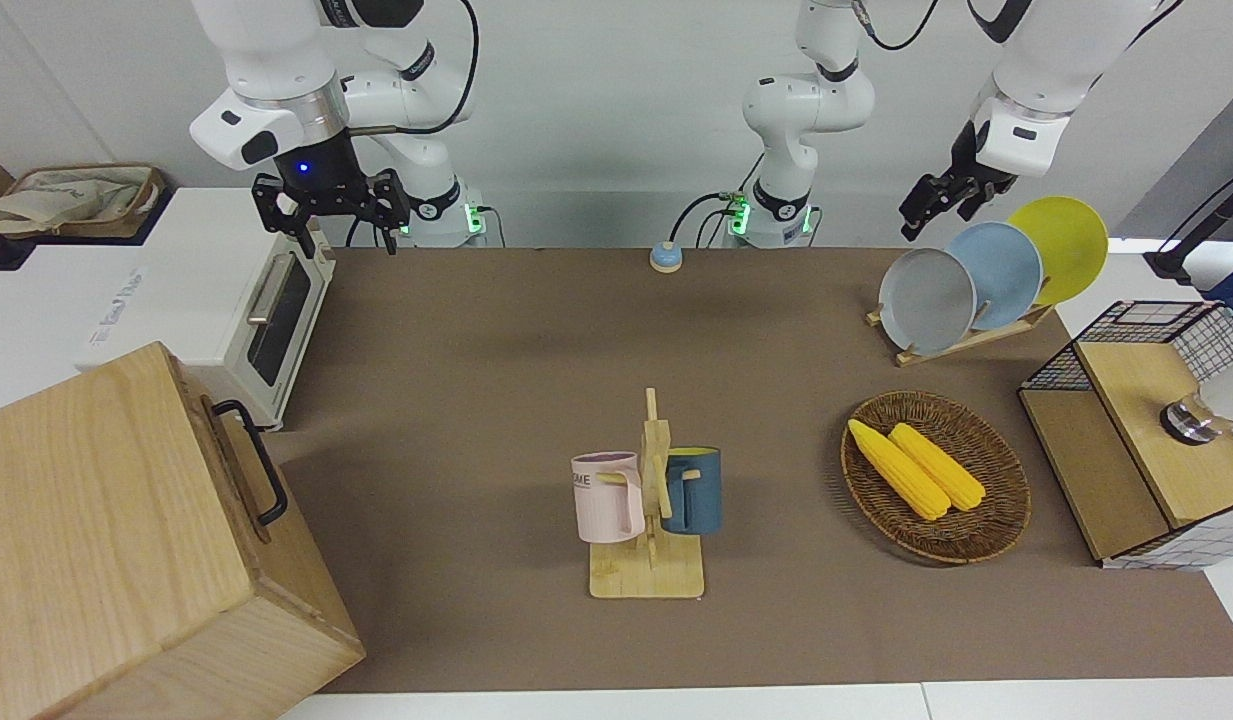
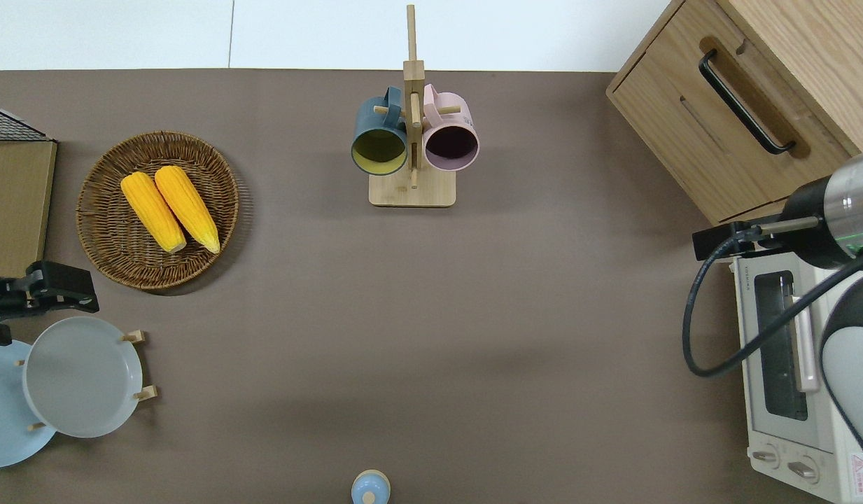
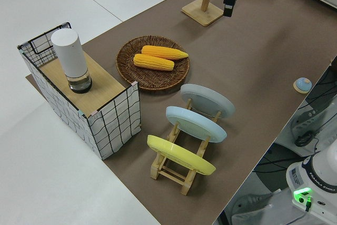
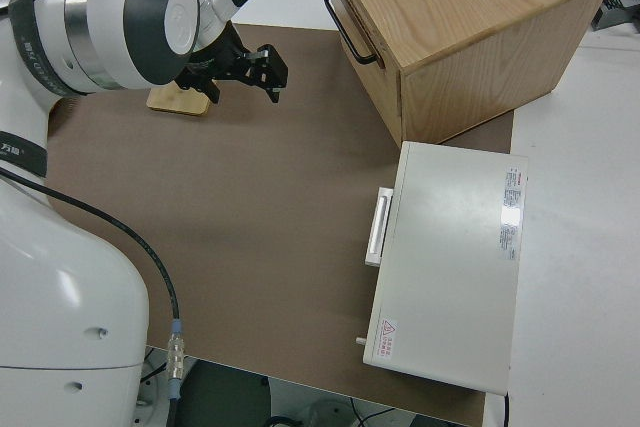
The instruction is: Slide drawer open with right arm
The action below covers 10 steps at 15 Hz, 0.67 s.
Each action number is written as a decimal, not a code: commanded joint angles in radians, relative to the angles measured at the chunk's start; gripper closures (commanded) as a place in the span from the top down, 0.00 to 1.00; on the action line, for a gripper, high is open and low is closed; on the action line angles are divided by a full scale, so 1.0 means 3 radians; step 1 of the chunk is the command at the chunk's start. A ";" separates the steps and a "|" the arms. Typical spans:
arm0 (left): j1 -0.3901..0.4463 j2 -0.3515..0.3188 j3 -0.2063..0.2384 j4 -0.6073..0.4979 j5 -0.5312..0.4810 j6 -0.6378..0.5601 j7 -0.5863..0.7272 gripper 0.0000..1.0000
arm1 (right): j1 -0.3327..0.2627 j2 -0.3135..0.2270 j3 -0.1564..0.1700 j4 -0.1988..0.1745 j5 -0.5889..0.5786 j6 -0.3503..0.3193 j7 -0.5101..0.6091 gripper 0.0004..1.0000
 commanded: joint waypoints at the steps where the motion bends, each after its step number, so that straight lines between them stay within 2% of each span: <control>1: -0.0014 -0.0028 0.0017 0.0001 -0.0012 -0.0007 0.0032 0.99 | 0.0062 0.0060 -0.0054 0.0120 0.0047 -0.0205 -0.0067 0.98; 10: -0.0014 -0.0028 0.0017 0.0001 -0.0012 -0.0007 0.0032 0.99 | 0.0098 0.0055 -0.0003 0.0120 -0.0066 -0.0201 -0.0051 0.98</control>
